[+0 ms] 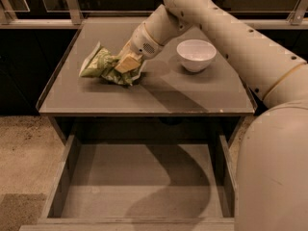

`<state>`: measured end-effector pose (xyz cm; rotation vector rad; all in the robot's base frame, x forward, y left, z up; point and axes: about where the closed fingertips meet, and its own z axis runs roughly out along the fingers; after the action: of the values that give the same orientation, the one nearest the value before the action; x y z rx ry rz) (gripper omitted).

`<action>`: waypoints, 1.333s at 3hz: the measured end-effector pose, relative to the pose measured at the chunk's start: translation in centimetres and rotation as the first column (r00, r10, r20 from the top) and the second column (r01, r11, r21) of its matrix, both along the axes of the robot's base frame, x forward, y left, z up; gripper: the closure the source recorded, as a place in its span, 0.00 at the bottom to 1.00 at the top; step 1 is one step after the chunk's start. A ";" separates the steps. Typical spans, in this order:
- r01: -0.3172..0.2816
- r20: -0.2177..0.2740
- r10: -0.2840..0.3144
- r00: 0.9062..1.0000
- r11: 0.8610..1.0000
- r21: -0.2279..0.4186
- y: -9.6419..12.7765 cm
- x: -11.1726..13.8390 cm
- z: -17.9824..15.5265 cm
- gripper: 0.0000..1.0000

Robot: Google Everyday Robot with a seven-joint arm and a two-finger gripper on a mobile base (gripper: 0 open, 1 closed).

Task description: Place green jalapeno chip bag into top drawer

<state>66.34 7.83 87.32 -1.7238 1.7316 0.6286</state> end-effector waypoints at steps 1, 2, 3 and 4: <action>0.019 0.028 -0.019 0.999 1.000 0.014 -1.1 -2.6 2.0 1.00; 0.134 0.093 -0.137 0.986 0.990 0.039 -3.1 -7.8 6.4 1.00; 0.298 0.154 -0.309 0.938 0.950 0.092 -4.4 -13.4 10.7 1.00; 0.362 0.188 -0.366 0.912 0.931 0.053 -6.2 -16.0 10.0 1.00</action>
Offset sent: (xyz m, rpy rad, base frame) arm -0.1980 -0.0551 0.0432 -0.0356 -0.0993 -0.3283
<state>50.33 1.63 97.29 -1.3472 1.8335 0.2947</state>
